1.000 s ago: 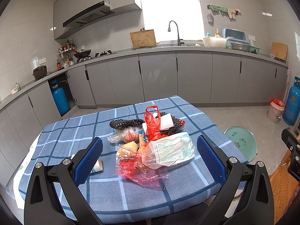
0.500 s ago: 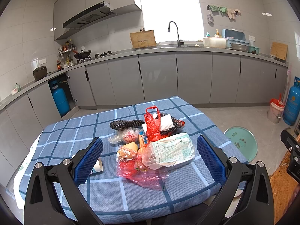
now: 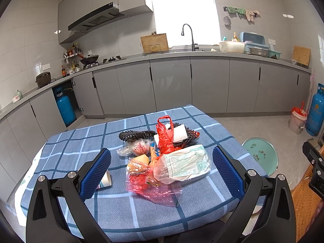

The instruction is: Collect trash

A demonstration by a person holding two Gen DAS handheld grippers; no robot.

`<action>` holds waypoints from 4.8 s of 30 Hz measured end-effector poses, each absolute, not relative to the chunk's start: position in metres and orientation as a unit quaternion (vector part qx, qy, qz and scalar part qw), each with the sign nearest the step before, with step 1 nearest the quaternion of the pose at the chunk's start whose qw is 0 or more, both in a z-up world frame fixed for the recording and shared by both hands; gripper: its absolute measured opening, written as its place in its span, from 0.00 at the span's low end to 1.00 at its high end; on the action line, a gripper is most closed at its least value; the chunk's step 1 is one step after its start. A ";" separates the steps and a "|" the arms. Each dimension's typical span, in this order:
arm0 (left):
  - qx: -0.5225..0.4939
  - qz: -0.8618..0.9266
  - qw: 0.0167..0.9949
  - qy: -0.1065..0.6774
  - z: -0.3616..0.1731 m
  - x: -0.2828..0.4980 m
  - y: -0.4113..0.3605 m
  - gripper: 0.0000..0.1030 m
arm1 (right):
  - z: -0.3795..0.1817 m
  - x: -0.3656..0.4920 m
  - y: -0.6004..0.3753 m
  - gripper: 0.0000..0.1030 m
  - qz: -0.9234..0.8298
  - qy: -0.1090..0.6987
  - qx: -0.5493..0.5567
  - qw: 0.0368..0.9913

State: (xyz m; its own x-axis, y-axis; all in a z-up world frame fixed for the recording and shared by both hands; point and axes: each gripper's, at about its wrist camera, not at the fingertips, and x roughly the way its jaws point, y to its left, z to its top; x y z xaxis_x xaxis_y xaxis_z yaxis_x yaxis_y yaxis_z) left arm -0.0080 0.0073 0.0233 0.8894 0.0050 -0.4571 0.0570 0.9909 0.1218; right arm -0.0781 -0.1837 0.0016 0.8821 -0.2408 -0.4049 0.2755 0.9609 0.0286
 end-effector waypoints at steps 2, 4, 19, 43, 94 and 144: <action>0.066 -0.014 0.970 0.235 0.024 -0.008 0.008 0.96 | 0.002 -0.078 -0.184 0.96 -0.133 0.204 0.043 0.969; 0.066 -0.013 0.970 0.234 0.023 -0.008 0.007 0.96 | 0.002 -0.078 -0.183 0.96 -0.132 0.204 0.043 0.969; 0.072 -0.007 0.970 0.233 0.020 -0.007 0.007 0.96 | -0.005 -0.074 -0.186 0.96 -0.137 0.207 0.043 0.968; 0.013 0.220 0.909 0.354 -0.069 0.063 0.203 0.96 | -0.074 0.063 -0.114 0.96 -0.041 0.280 -0.012 0.959; 0.077 0.163 0.952 0.248 -0.067 0.122 0.152 0.03 | -0.131 0.152 -0.057 0.95 0.035 0.383 -0.003 0.923; 0.073 0.142 0.962 0.221 -0.044 0.110 0.144 0.03 | -0.142 0.154 -0.051 0.04 0.130 0.434 -0.021 0.891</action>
State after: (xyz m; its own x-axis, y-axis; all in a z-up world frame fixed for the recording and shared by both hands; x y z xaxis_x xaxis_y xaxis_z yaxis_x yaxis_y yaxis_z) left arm 0.1098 0.1443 -0.0441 0.8621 0.3057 -0.4041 -0.2410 0.9489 0.2036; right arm 0.1541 -0.0513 -0.1423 0.5886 0.2146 -0.7794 -0.2503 0.9651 0.0767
